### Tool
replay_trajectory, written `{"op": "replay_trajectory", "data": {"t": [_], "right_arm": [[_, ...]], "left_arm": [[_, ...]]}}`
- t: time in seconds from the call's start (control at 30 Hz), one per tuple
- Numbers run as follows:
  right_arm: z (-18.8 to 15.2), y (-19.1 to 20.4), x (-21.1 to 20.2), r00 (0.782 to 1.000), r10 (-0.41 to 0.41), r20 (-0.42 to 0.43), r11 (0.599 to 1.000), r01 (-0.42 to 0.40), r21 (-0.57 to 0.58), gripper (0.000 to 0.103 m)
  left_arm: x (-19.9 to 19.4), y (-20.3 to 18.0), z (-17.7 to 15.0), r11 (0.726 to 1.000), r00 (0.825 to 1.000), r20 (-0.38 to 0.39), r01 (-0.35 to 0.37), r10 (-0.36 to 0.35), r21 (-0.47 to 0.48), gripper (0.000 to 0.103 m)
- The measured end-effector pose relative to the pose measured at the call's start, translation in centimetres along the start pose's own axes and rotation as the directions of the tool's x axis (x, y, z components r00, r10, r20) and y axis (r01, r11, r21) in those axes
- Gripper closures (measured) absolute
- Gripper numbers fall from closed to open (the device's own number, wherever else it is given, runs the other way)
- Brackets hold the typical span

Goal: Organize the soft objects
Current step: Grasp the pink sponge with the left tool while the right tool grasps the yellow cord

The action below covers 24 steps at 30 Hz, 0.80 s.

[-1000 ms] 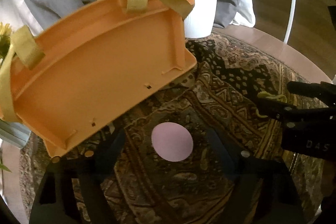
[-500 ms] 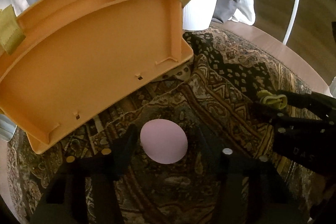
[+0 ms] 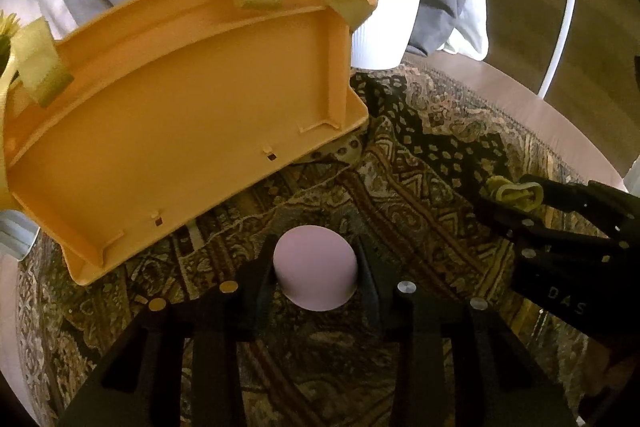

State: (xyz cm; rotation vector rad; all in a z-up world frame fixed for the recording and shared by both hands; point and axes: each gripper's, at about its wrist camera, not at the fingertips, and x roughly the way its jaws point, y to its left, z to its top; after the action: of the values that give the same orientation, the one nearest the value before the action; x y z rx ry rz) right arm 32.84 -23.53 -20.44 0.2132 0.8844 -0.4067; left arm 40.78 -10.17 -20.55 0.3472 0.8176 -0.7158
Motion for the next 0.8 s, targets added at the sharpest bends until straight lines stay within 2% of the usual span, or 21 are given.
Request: {"op": "replay_trajectory", "data": {"t": [0.4,0.8], "right_arm": [[1.0,0.0,-2.1,0.998,0.03,0.05,1.0,-0.029,-0.011,0.048],[2.9,0.9,-6.0,0.985,0.098,0.139,0.994,-0.089,-0.066,0.048]], "left_arm": [[-3.6,0.0,0.9,0.999,0.997,0.068,-0.036,0.038,-0.033,0.066],[-8.4,0.5,1.6,0.989,0.983,0.142,-0.104,0.119,-0.106,0.066]]}}
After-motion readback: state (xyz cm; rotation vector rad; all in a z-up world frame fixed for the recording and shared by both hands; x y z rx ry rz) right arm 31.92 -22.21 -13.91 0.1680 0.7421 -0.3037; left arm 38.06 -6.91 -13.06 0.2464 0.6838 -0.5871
